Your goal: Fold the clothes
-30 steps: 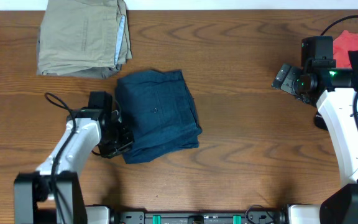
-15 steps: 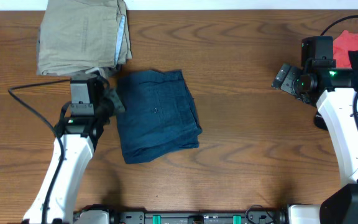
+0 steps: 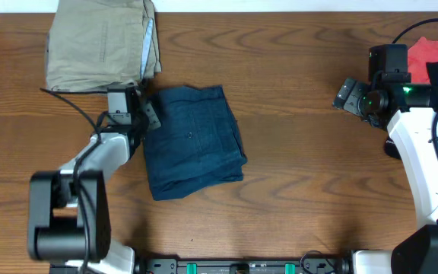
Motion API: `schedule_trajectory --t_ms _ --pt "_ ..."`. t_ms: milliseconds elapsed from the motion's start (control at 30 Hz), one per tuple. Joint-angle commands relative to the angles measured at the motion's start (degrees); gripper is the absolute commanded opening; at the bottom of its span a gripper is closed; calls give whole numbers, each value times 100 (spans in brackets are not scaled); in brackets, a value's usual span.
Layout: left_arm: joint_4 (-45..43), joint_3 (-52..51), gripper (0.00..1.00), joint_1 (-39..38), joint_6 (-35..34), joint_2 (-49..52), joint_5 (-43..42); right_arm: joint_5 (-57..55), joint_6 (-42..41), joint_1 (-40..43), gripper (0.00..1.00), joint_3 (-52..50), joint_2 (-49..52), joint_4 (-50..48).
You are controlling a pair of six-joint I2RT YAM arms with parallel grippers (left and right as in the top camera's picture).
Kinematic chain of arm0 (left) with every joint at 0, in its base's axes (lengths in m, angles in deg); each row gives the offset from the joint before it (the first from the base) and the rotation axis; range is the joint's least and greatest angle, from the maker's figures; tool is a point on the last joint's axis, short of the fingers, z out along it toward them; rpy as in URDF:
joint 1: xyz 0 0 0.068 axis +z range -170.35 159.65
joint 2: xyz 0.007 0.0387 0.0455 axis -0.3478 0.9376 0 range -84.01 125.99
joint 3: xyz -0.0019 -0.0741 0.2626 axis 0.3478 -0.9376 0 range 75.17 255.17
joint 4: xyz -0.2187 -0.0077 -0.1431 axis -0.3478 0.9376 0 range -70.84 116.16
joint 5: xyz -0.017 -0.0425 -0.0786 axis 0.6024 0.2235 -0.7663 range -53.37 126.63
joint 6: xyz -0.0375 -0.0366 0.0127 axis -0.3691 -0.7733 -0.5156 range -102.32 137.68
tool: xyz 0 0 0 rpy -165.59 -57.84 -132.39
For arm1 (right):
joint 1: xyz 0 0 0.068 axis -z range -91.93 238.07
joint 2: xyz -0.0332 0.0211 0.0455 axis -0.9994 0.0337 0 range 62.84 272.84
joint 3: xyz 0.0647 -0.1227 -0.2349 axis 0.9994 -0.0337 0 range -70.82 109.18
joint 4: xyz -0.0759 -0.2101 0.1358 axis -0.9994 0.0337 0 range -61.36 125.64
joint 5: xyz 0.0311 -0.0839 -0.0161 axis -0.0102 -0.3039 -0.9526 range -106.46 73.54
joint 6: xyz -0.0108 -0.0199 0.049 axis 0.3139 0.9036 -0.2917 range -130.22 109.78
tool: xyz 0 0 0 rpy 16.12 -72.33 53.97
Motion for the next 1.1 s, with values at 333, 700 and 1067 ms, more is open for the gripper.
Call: schedule_trajectory --t_ms 333,700,1067 --pt "170 151 6 4 -2 -363 151 -20 -39 -11 99 11 -4 -2" --pt "2568 166 66 4 42 -2616 155 -22 -39 -11 99 11 -4 -2" --pt "3340 90 98 590 533 -1825 -625 -22 -39 -11 99 11 -4 -2"
